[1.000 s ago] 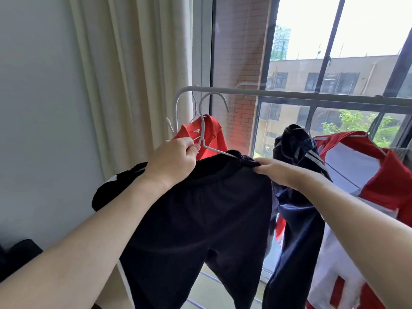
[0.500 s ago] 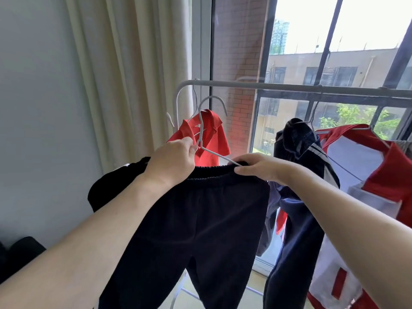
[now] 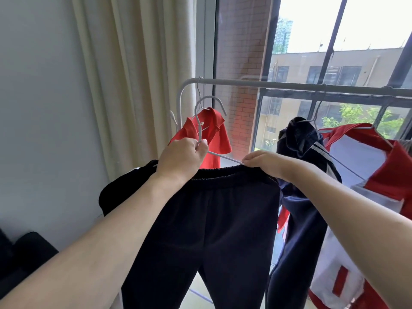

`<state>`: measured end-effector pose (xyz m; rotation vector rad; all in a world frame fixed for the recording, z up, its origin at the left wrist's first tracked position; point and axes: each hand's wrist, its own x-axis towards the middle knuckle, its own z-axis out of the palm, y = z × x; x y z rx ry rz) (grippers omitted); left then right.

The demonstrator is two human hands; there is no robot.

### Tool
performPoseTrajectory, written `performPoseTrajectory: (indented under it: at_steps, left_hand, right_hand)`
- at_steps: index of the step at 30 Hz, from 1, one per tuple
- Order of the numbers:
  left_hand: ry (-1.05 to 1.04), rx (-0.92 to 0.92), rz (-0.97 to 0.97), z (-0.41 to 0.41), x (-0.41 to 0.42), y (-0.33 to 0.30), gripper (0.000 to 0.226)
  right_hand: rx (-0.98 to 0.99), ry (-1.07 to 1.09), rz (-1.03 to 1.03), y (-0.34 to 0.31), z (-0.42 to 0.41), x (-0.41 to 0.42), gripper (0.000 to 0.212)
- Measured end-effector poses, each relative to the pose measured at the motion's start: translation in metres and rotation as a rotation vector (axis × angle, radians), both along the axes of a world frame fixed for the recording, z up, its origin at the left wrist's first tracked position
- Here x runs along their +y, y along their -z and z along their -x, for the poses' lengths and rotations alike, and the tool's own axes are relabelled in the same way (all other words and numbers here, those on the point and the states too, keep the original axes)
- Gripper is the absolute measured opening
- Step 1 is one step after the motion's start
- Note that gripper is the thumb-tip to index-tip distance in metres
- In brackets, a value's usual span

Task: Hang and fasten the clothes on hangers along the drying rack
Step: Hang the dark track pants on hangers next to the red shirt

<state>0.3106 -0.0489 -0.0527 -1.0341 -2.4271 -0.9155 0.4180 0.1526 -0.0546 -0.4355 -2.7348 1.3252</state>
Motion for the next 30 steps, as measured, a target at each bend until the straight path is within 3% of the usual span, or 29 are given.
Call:
performPoseTrajectory:
  at_steps: [4,7,9,11,16,19,22,25,28,30]
  left_hand:
    - [0.122,-0.115,0.071,-0.006,0.003,-0.009,0.046]
    - [0.152,-0.07,0.301,0.007,-0.022,-0.019,0.019]
    - [0.123,-0.043,0.435,0.018,-0.048,-0.019,0.059]
    - [0.127,-0.062,0.373,0.025,-0.063,-0.012,0.066]
    - [0.176,-0.019,0.151,0.031,-0.061,0.011,0.021]
    - [0.199,-0.15,0.006,0.035,-0.06,0.014,0.012]
    - [0.21,-0.275,-0.095,0.038,-0.058,0.007,0.018]
    - [0.169,-0.346,-0.046,0.037,-0.053,0.0,0.023]
    - [0.029,-0.242,0.112,0.037,-0.048,-0.005,0.024]
    - [0.041,-0.226,0.197,0.032,-0.049,-0.008,0.022]
  right_hand:
    - [0.09,-0.07,-0.197,-0.008,0.005,-0.018,0.027]
    - [0.211,-0.015,-0.23,-0.006,0.003,-0.01,0.029]
    - [0.287,0.023,-0.23,-0.007,-0.001,-0.001,0.029]
    - [0.313,0.034,-0.243,-0.013,-0.003,0.005,0.029]
    - [0.186,0.008,-0.408,-0.027,-0.002,-0.003,0.023]
    - [0.212,-0.024,-0.423,-0.024,0.0,-0.008,0.017]
    - [0.217,-0.052,-0.354,-0.024,0.005,-0.017,0.025]
    - [0.251,-0.096,-0.267,-0.027,0.012,-0.026,0.029]
    - [0.274,-0.077,-0.24,-0.022,0.02,-0.028,0.029]
    - [0.297,-0.064,-0.237,-0.019,0.024,-0.031,0.03]
